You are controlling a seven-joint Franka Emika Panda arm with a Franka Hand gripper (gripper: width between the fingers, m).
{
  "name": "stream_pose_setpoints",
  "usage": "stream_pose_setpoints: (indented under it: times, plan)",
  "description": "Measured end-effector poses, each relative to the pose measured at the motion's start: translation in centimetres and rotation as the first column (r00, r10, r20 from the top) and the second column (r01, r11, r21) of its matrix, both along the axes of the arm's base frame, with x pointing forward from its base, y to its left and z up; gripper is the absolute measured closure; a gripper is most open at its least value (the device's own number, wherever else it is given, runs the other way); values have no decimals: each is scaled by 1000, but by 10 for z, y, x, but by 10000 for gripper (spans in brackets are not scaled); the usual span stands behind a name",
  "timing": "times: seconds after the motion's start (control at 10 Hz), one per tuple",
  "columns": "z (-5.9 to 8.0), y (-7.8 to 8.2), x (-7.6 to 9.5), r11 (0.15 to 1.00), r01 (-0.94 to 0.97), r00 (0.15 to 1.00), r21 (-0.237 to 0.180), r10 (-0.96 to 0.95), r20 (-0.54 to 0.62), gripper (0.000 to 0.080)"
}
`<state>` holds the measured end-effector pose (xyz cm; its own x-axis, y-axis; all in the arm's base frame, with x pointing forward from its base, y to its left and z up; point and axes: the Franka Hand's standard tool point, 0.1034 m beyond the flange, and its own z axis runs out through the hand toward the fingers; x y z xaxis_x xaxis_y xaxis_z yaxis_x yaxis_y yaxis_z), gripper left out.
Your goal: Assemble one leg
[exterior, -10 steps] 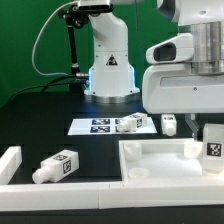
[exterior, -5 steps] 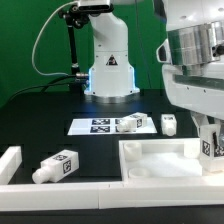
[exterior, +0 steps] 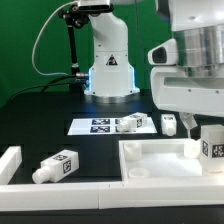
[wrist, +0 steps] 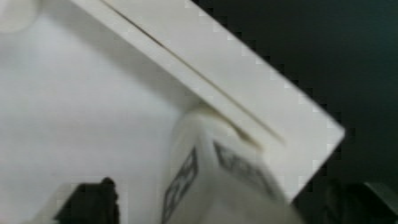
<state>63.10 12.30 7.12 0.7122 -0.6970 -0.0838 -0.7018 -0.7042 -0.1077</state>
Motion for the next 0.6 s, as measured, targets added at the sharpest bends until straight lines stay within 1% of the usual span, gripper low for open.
stream_pose_setpoints:
  times: [0.1,0.2,0.3,0.4,0.5,0.6]
  plan:
    - [0,-3,1,997,-74,997,-3,74,13,189]
    - [0,-4,1,992,-126,992,-4,126,19,156]
    - [0,-3,1,979,-203,979,-14,203,28,151]
    - [2,-6,3,913,-404,912,-59,407,47,151]
    - [4,-9,8,818,-567,816,-101,574,66,151]
    - [5,-9,12,757,-641,754,-130,652,81,151]
